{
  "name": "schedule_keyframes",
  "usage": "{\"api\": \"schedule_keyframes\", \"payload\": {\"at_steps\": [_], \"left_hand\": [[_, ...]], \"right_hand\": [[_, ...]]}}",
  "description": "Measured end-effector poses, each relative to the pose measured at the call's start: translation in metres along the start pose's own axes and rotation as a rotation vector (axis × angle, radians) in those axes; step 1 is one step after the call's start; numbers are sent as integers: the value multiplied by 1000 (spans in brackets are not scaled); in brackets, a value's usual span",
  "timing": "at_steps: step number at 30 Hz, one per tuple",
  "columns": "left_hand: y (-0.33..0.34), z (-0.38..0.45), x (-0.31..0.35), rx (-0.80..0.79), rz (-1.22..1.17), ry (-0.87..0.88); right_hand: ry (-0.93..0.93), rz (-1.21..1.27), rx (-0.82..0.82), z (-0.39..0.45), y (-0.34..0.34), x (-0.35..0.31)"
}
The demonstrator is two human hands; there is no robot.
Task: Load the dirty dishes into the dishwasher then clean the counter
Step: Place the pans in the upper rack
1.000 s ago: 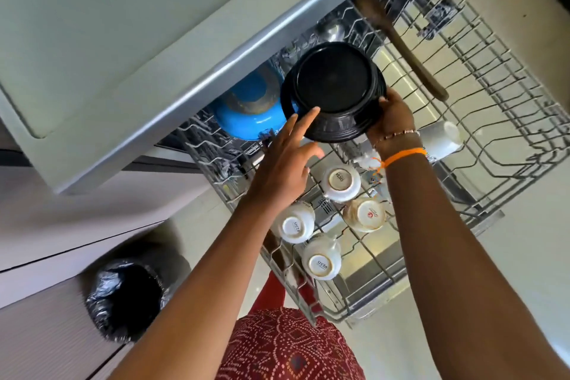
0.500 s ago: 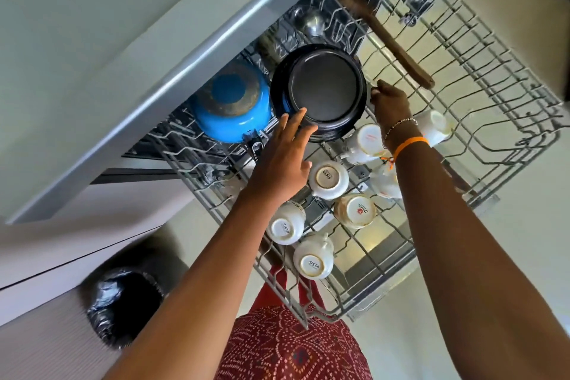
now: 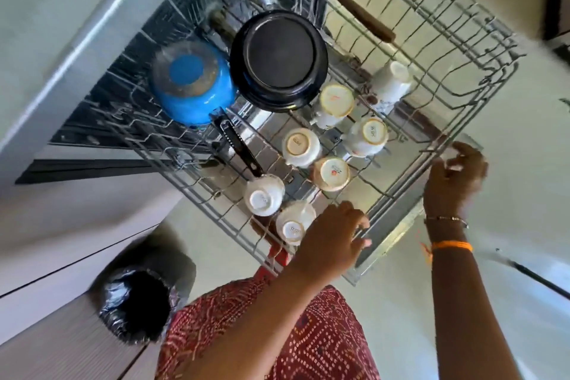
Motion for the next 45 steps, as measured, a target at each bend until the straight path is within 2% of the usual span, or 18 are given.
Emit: {"api": "schedule_keyframes", "payload": {"at_steps": [3,5,11,18,31,38,45], "left_hand": [[14,-7,2,-55,50,9],[20,-8,0,-43,71,21],[23,-2,-1,-18,20,7],[8,4,-17,14,33,-48],[-37,19,-39,498,228,-263],[-87,32,-73,640,343,-329],[-148,41,-117,809,381,-389]], "right_hand": [[264,135,-276,-8,0,13],[338,183,-375,-11,0,7],[463,369,-421,-11,2,-6],[459,420,-478,-13,19,-22],[407,413,-667,-4,85,-73],[379,394,-743,-2,142,-116],[514,452,-808,-20,204,-175]]}}
Point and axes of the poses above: each hand's wrist, its own z-axis towards the middle knuckle, its own y-axis out of the palm, x = y × z, the point moved 2 cm from there along z, towards the middle knuckle, and after that the axes turned 9 degrees about x, right-handed, at the moved point
